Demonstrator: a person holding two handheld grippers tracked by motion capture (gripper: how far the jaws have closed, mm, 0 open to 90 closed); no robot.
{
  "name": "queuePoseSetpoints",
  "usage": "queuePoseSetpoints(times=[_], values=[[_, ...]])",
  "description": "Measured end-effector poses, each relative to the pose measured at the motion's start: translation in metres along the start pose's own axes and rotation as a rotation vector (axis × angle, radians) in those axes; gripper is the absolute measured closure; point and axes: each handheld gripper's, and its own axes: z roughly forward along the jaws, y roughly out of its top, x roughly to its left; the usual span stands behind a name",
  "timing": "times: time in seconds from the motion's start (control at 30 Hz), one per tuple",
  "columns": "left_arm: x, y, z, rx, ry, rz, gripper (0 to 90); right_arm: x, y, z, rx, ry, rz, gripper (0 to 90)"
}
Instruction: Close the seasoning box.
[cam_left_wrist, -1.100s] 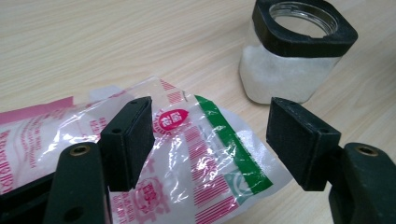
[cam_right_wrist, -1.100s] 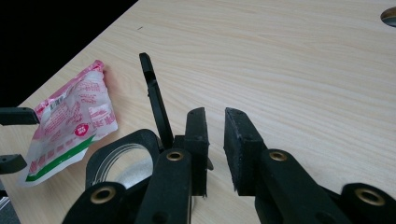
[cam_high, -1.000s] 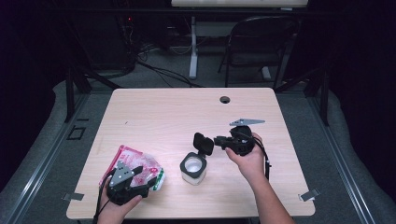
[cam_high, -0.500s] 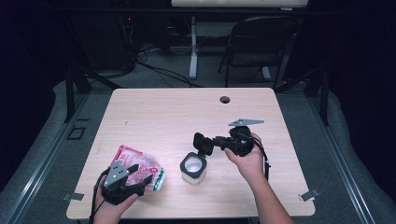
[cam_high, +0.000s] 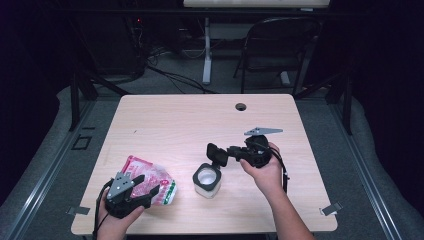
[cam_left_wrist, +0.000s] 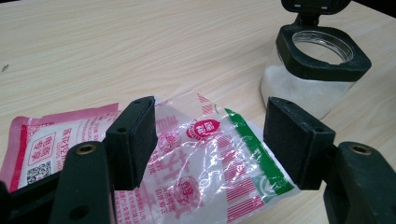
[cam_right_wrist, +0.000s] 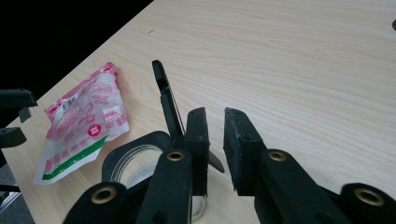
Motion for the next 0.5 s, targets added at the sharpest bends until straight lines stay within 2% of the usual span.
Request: queuePoseSetpoints(times=[0.5], values=[[0.0043,-0.0008,-0.0018,-0.003,0.018,-0.005,34.4,0.0048,-0.0002,0.0011,0.006,0.014,-0.008,79.5]])
